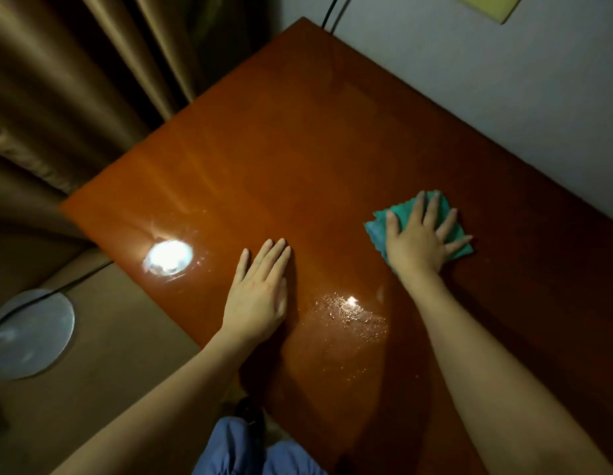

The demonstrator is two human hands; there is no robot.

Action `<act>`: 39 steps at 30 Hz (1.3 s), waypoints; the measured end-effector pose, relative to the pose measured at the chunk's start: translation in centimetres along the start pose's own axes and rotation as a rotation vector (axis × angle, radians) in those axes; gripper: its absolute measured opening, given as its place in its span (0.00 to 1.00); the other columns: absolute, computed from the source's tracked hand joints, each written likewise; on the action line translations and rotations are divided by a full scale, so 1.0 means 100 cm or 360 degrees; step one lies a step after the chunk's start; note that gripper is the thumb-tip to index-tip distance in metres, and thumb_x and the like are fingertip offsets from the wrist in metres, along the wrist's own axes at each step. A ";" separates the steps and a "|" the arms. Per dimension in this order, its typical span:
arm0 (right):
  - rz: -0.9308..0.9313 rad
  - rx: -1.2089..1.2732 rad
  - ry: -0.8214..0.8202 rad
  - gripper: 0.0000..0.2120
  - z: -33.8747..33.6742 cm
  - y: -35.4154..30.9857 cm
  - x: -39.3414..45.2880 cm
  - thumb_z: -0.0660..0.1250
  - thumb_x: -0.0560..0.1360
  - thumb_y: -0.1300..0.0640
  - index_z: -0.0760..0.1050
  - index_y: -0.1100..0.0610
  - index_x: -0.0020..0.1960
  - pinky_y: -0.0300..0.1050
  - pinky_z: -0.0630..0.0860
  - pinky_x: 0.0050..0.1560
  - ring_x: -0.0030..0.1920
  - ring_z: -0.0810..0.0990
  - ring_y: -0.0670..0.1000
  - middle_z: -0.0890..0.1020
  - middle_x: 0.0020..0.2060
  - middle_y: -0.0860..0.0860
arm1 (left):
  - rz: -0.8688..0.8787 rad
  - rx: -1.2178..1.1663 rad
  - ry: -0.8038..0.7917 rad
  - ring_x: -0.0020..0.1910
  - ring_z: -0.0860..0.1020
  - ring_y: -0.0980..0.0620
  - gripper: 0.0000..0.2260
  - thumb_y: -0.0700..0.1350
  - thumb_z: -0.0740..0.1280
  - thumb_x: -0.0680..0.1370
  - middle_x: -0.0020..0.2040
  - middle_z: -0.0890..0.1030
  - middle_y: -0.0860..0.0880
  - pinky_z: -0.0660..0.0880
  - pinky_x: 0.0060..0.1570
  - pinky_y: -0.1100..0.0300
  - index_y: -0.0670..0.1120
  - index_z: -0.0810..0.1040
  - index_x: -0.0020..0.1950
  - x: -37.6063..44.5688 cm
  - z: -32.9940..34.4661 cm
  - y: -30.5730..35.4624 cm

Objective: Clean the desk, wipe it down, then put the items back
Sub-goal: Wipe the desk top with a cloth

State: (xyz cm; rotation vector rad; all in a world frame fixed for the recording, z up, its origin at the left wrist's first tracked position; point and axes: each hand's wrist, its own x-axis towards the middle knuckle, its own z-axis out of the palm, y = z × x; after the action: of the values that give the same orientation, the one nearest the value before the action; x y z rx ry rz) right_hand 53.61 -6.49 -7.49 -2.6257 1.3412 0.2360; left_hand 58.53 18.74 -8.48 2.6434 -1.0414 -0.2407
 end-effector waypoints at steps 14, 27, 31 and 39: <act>-0.0755 -0.0290 -0.0082 0.35 0.036 0.043 -0.137 0.37 0.74 0.31 0.48 0.46 0.76 0.67 0.41 0.68 0.76 0.50 0.56 0.52 0.76 0.46 | 0.0162 -0.0152 -0.0107 0.74 0.49 0.57 0.24 0.49 0.49 0.79 0.75 0.61 0.50 0.39 0.73 0.58 0.47 0.59 0.75 -0.070 -0.013 -0.045; -0.0473 -0.0070 -0.0046 0.33 0.050 -0.103 -0.160 0.44 0.78 0.35 0.42 0.50 0.78 0.71 0.37 0.68 0.76 0.42 0.60 0.45 0.78 0.49 | 0.0013 -0.0275 0.0053 0.75 0.59 0.45 0.22 0.33 0.58 0.77 0.72 0.67 0.42 0.56 0.73 0.45 0.38 0.66 0.72 -0.084 -0.057 -0.070; -0.0899 -0.0166 -0.0056 0.35 0.060 -0.096 -0.204 0.42 0.73 0.36 0.55 0.49 0.76 0.74 0.47 0.67 0.75 0.56 0.62 0.58 0.76 0.49 | -0.0023 -0.0221 -0.0011 0.75 0.56 0.49 0.22 0.35 0.57 0.78 0.74 0.64 0.44 0.52 0.75 0.51 0.40 0.63 0.73 -0.086 -0.055 -0.055; -0.0736 -0.0181 -0.0059 0.34 0.055 0.054 -0.243 0.32 0.73 0.29 0.40 0.42 0.75 0.62 0.33 0.69 0.75 0.41 0.52 0.42 0.75 0.43 | 0.0217 -0.0242 -0.0178 0.76 0.51 0.51 0.22 0.36 0.53 0.80 0.75 0.60 0.47 0.46 0.75 0.56 0.43 0.59 0.75 -0.078 -0.042 -0.001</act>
State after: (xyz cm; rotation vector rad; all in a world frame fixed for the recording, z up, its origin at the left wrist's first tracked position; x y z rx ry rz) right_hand 34.87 10.70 -7.87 -2.9139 0.6938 0.2956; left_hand 54.00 25.02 -4.20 2.4365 -1.1833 -0.4244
